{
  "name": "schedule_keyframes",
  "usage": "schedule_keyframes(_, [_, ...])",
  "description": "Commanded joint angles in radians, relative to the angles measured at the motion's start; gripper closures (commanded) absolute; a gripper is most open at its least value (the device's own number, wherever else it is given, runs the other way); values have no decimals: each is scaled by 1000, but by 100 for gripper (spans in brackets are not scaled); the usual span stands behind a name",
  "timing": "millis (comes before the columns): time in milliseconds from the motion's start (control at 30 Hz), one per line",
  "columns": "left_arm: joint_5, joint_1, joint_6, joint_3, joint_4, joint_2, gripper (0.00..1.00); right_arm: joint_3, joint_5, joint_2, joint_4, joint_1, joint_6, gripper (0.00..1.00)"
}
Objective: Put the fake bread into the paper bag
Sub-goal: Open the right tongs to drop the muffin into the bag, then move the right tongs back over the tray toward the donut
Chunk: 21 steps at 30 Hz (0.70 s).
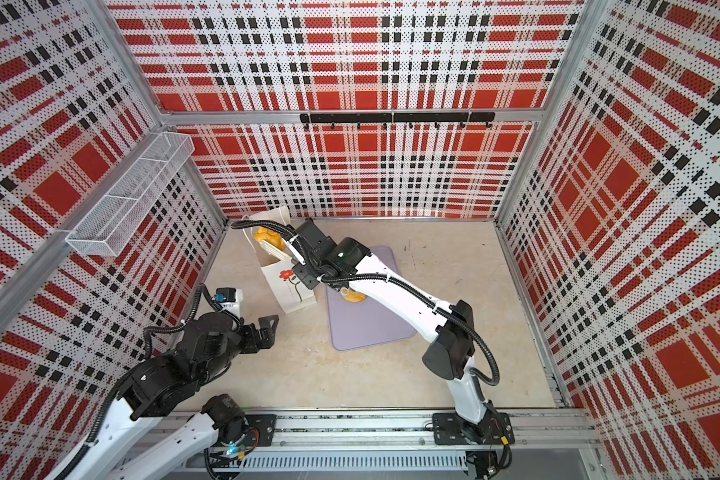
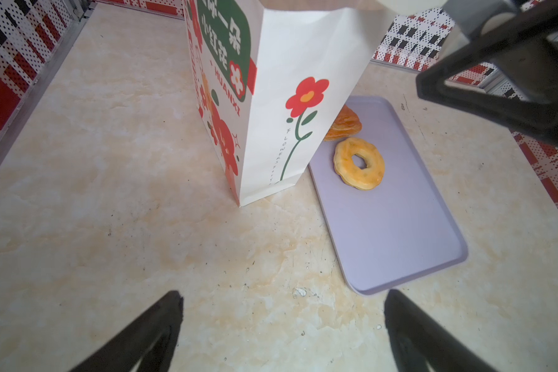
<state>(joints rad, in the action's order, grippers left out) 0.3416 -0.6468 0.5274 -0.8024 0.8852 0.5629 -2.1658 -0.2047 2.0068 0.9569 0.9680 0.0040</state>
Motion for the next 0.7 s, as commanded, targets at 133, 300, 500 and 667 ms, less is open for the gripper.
schedule_keyframes(133, [-5, 8, 10, 10, 11, -8, 1, -39, -19, -32, -34, -2, -16, 39])
schedule_keyframes(300, [-19, 7, 20, 12, 9, -5, 1, 15, -25, -83, -47, -2, -16, 38])
schedule_keyframes(500, [-26, 3, 31, 14, 9, -18, 1, 122, -47, -173, -91, -2, -7, 38])
schedule_keyframes(667, [-15, -18, 52, 35, 6, -42, 1, 192, -63, -219, -103, -5, 6, 39])
